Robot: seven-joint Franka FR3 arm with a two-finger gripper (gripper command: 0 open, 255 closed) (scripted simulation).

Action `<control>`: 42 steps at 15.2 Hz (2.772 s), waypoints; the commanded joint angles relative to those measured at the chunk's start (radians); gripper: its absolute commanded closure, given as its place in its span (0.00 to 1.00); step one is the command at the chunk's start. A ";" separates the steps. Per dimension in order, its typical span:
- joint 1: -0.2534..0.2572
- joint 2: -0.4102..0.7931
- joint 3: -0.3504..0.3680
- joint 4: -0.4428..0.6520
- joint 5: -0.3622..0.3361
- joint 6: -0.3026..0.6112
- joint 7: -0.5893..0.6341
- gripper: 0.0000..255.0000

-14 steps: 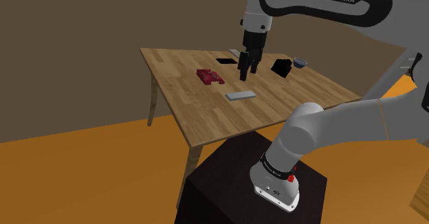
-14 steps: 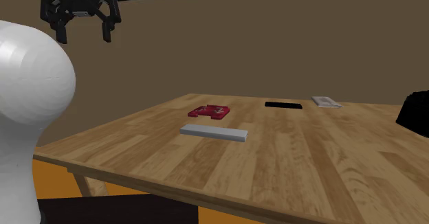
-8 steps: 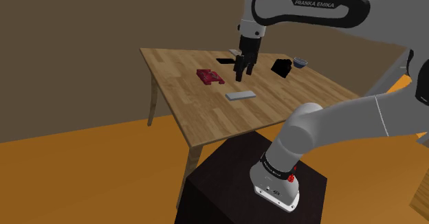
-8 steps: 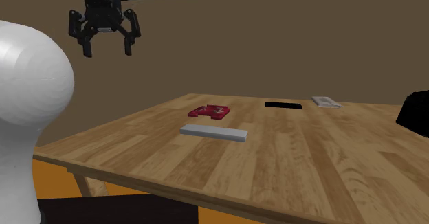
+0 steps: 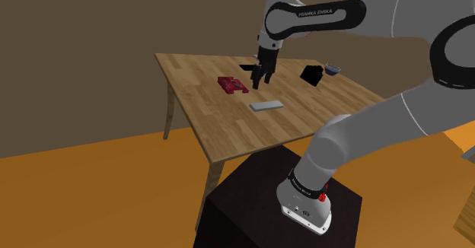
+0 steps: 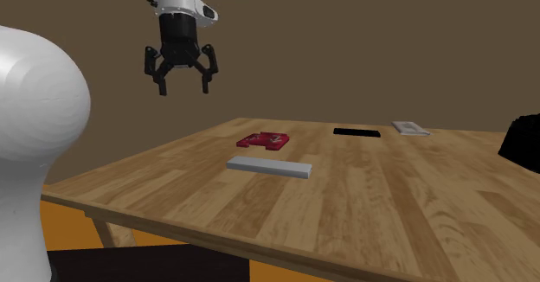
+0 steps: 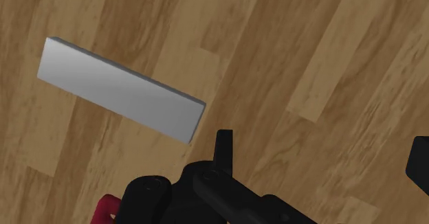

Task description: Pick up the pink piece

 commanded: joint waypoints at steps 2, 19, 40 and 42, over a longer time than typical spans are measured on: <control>-0.013 0.092 -0.039 0.019 -0.008 0.098 -0.027 0.00; -0.089 0.692 -0.194 0.366 0.191 0.453 -0.290 0.00; -0.144 0.899 -0.173 0.476 0.304 0.559 -0.375 1.00; -0.145 0.896 -0.174 0.471 0.304 0.562 -0.377 1.00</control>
